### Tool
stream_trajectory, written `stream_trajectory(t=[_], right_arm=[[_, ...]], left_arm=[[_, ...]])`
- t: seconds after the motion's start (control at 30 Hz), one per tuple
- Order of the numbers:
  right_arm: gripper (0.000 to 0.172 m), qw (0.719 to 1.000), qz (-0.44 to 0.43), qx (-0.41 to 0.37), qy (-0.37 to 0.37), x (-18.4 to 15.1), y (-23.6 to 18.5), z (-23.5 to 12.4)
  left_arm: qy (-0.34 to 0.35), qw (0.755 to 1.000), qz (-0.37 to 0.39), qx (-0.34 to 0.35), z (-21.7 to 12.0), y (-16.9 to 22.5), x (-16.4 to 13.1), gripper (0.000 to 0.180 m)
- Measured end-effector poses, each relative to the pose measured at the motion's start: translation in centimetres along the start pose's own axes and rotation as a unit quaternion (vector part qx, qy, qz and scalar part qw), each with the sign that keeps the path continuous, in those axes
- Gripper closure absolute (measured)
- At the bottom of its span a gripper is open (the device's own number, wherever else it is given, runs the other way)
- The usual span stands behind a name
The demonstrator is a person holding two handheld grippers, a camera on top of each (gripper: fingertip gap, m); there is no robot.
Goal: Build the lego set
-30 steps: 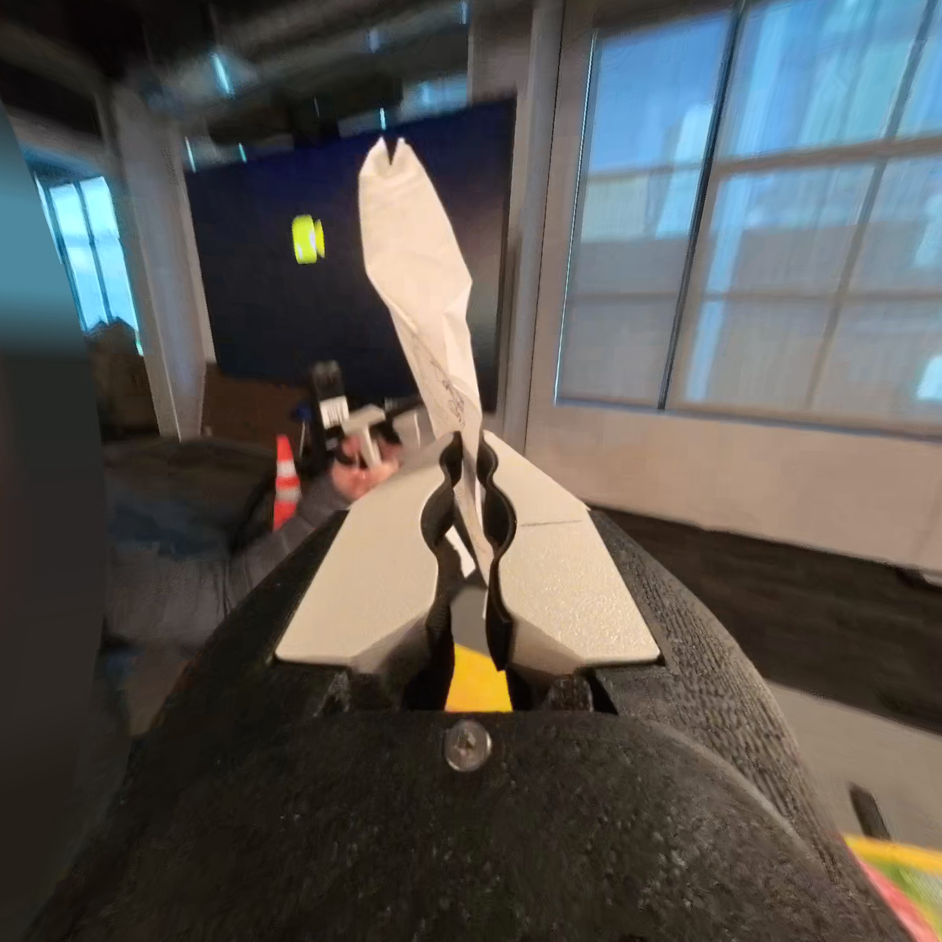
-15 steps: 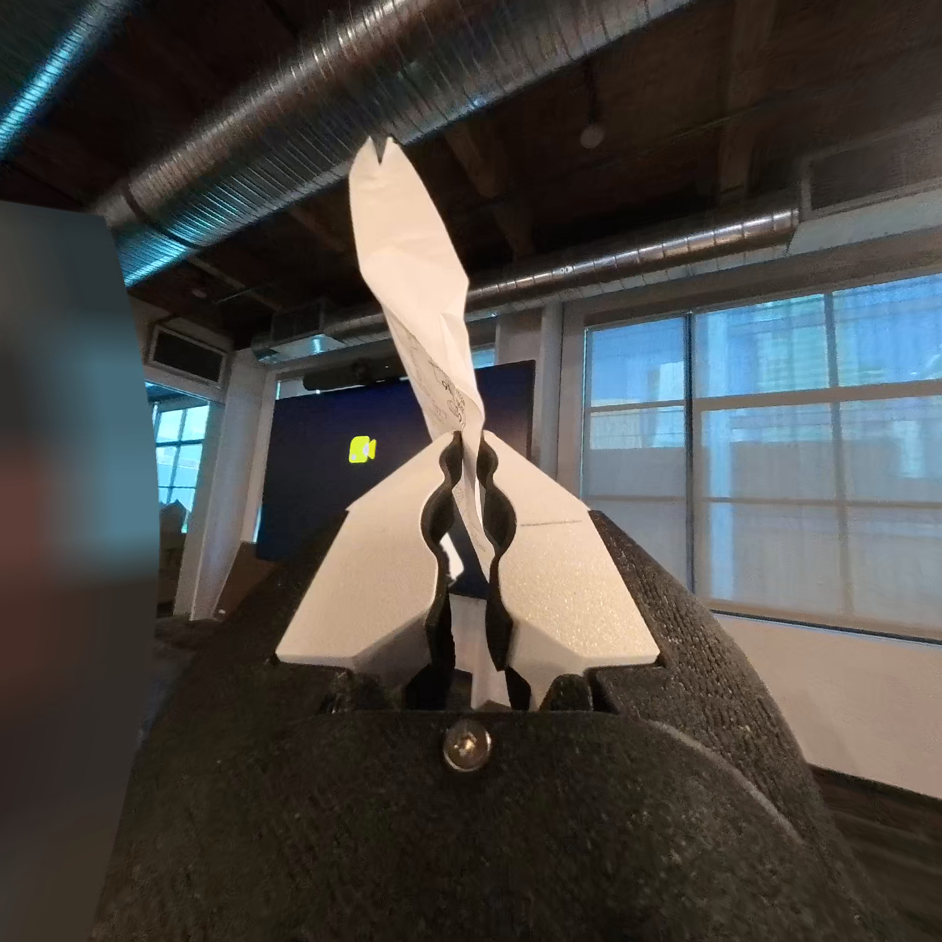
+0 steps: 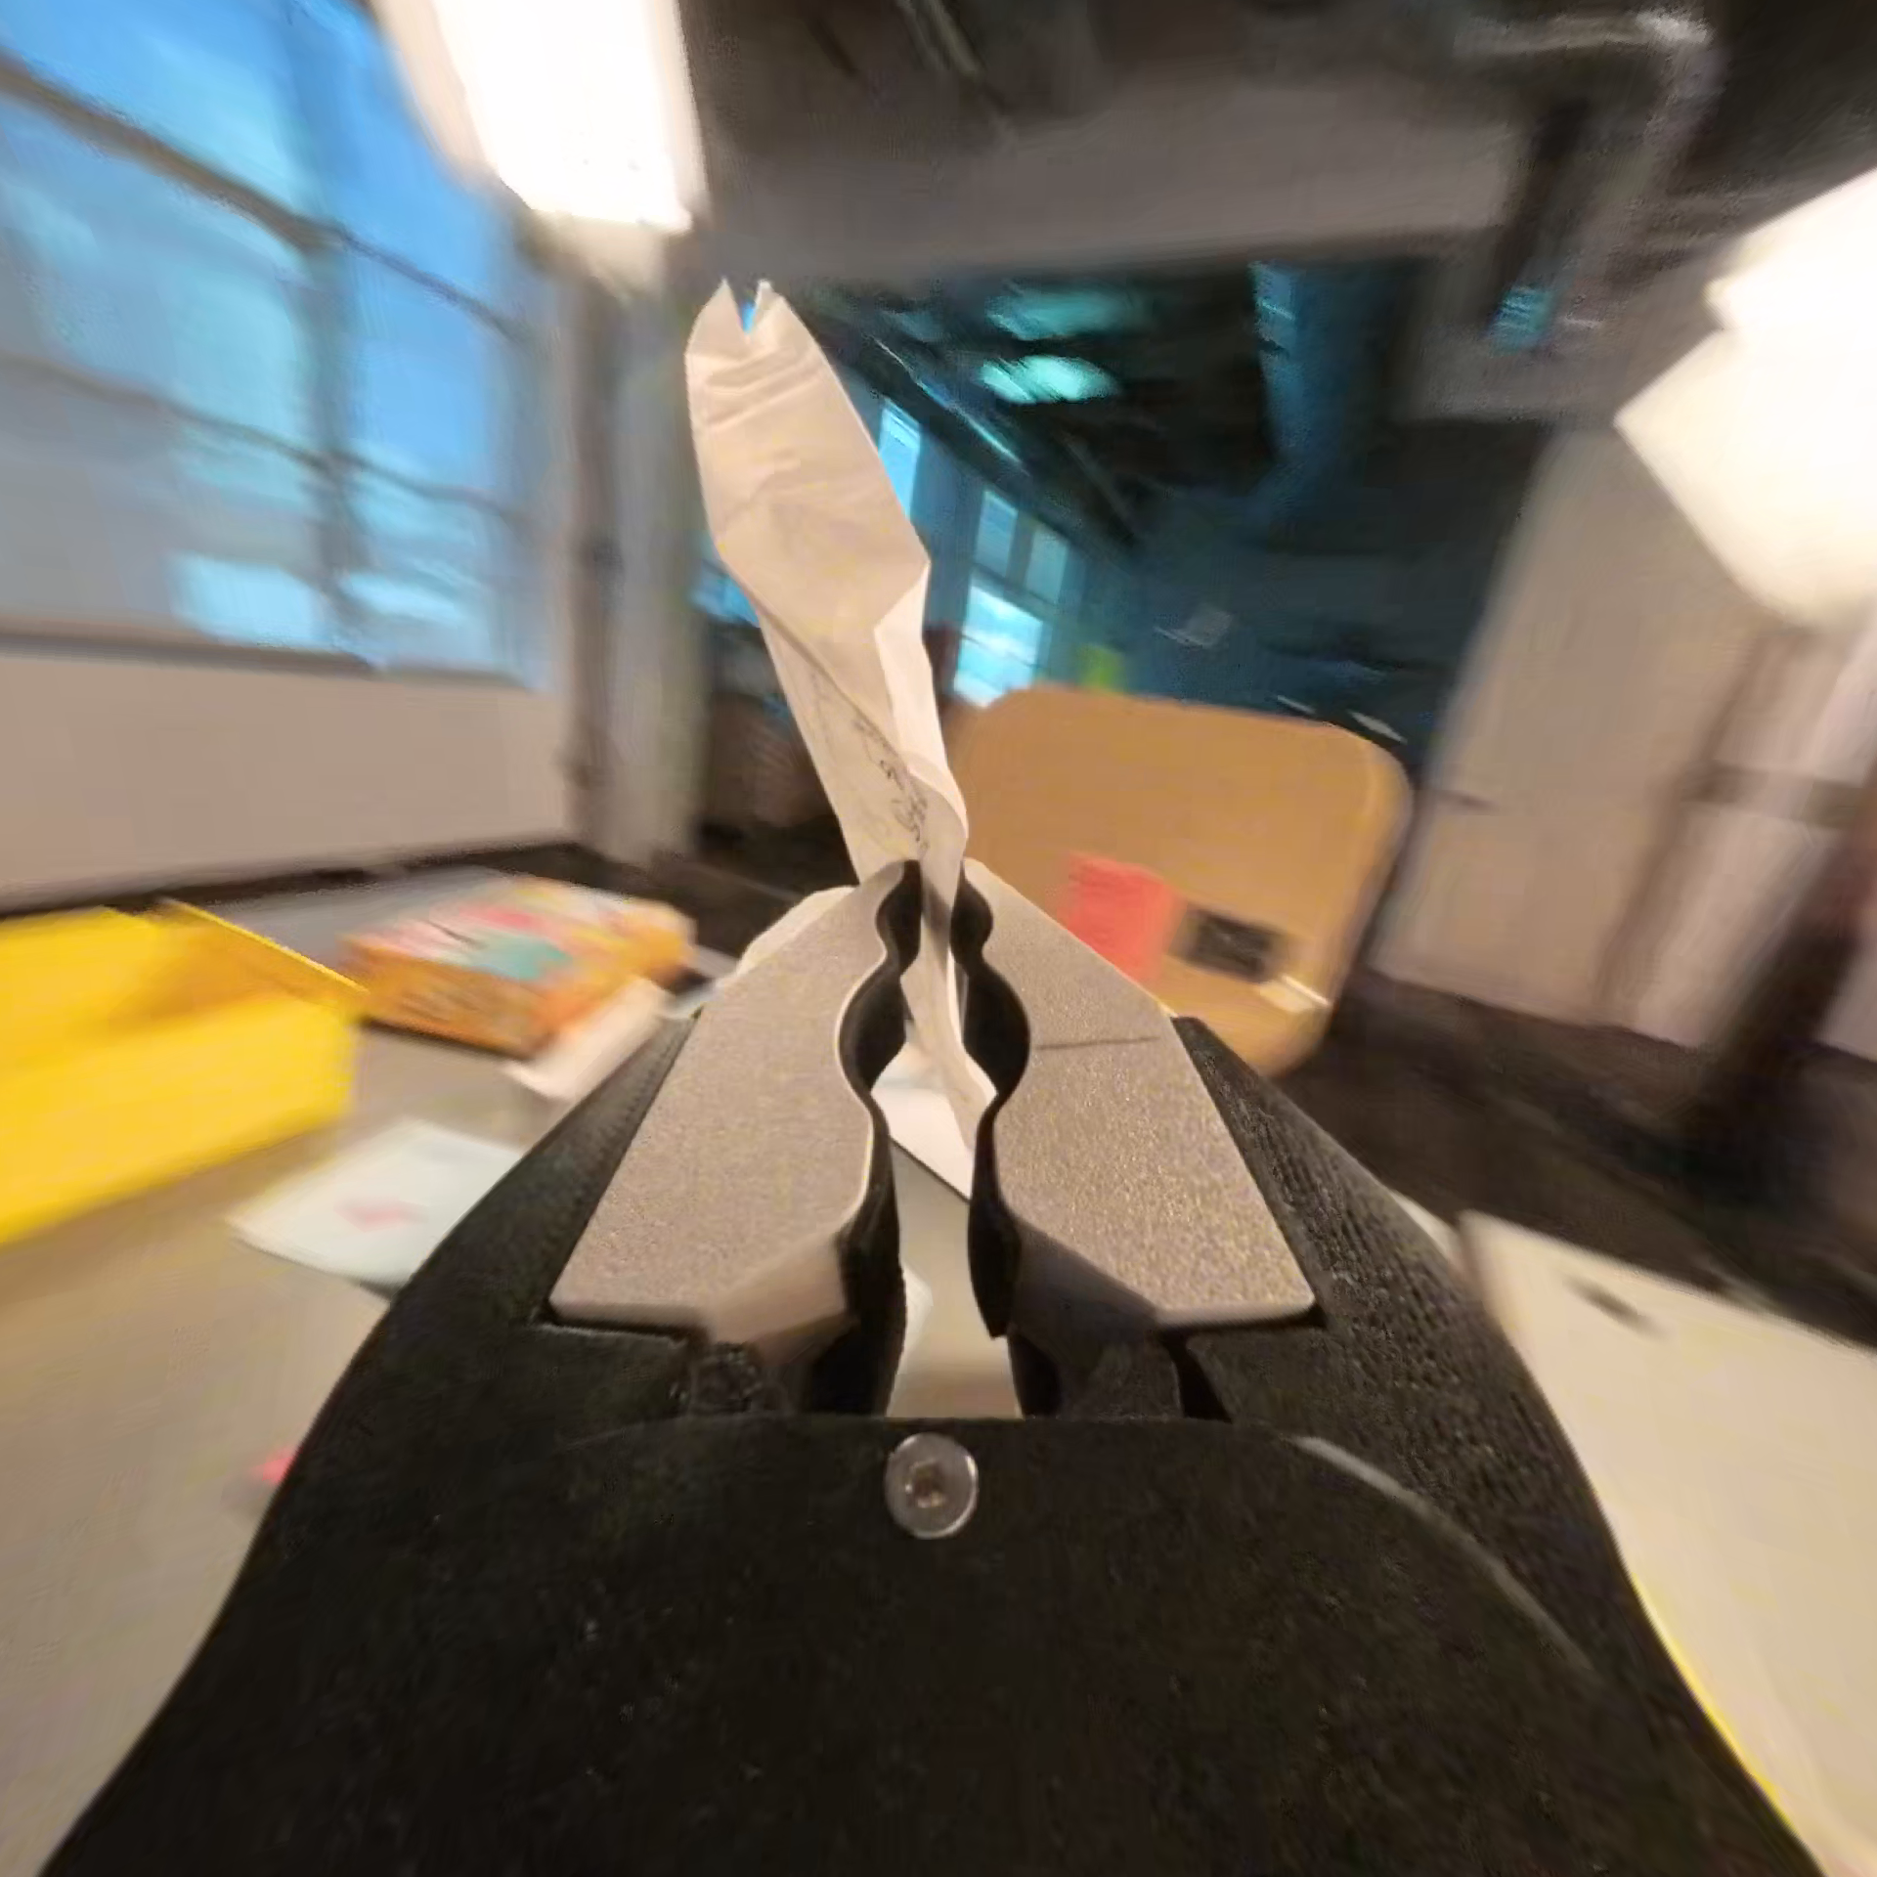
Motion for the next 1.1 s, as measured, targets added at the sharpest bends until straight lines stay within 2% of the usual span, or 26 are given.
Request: stream_trajectory(t=[0.07,0.1,0.13,0.2,0.27,0.33,0.37,0.4,0.47,0.53,0.63,0.77,0.83,0.93,0.97,1.0,1.03,1.1], right_arm=[[0.169,0.988,-0.085,-0.105,-0.079,-1.2,1.7,-4.1],[0.169,0.972,-0.143,-0.144,-0.12,-2.0,2.4,-5.3],[0.169,0.95,-0.206,-0.171,-0.16,-3.0,2.8,-6.0],[0.169,0.889,-0.334,-0.192,-0.248,-5.9,3.3,-6.1],[0.169,0.809,-0.458,-0.167,-0.329,-9.8,3.3,-5.4],[0.169,0.734,-0.54,-0.118,-0.396,-13.9,3.4,-4.8],[0.169,0.71,-0.559,-0.089,-0.418,-15.7,3.4,-4.7],[0.169,0.7,-0.564,-0.065,-0.434,-17.0,3.5,-4.7],[0.169,0.703,-0.549,-0.016,-0.452,-18.3,3.6,-5.0],[0.168,0.719,-0.516,0.01,-0.466,-18.3,4.2,-5.3],[0.163,0.754,-0.4,0.071,-0.516,-18.5,5.3,-5.6],[0.118,0.775,-0.19,0.121,-0.591,-18.0,7.2,-5.4],[0.107,0.773,-0.129,0.137,-0.606,-16.9,8.1,-5.3],[0.092,0.779,-0.071,0.111,-0.614,-13.4,9.8,-5.1],[0.083,0.792,-0.059,0.092,-0.6,-11.7,10.2,-4.9],[0.074,0.82,-0.062,0.074,-0.564,-9.8,10.4,-4.3],[0.069,0.863,-0.077,0.064,-0.496,-7.6,10.2,-3.3],[0.073,0.946,-0.099,0.075,-0.299,-3.5,8.0,-0.7]], left_arm=[[-0.004,1.0,-0.016,-0.003,0.3,0.8,-1.3,0.13],[-0.005,1.0,-0.026,-0.006,0.6,1.2,-1.9,0.13],[-0.008,0.999,-0.037,-0.009,1.1,1.6,-2.6,0.13],[-0.023,0.998,-0.058,-0.01,2.0,2.5,-3.9,0.13],[-0.032,0.997,-0.067,0.0,2.9,3.0,-5.2,0.129],[-0.036,0.996,-0.078,0.002,3.7,3.5,-6.2,0.129],[-0.038,0.995,-0.087,-0.005,4.1,3.8,-6.7,0.129],[-0.041,0.994,-0.097,-0.013,4.6,4.1,-7.1,0.129],[-0.049,0.992,-0.11,-0.028,5.5,4.7,-7.8,0.129],[-0.06,0.991,-0.111,-0.038,6.5,5.3,-8.6,0.129],[-0.076,0.99,-0.103,-0.052,8.1,6.2,-9.8,0.127],[-0.092,0.986,-0.116,-0.082,10.1,7.6,-11.2,0.122],[-0.103,0.984,-0.114,-0.09,10.9,8.2,-11.9,0.12],[-0.117,0.984,-0.107,-0.088,11.9,8.6,-12.8,0.118],[-0.121,0.983,-0.106,-0.087,12.1,8.6,-13.0,0.118],[-0.126,0.983,-0.104,-0.086,12.4,8.6,-13.3,0.117],[-0.131,0.983,-0.1,-0.084,12.6,8.5,-13.6,0.117],[-0.144,0.983,-0.088,-0.071,13.2,8.3,-14.4,0.118]])
Point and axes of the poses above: each gripper's, where its closed fingertips meet, z out along the fingers, x out of its top, y = z × x across the jaws, the point moved 8 cm from there along -z, back along the fingers, and after that the axes turned 4 degrees about x, right-handed, at the moved point
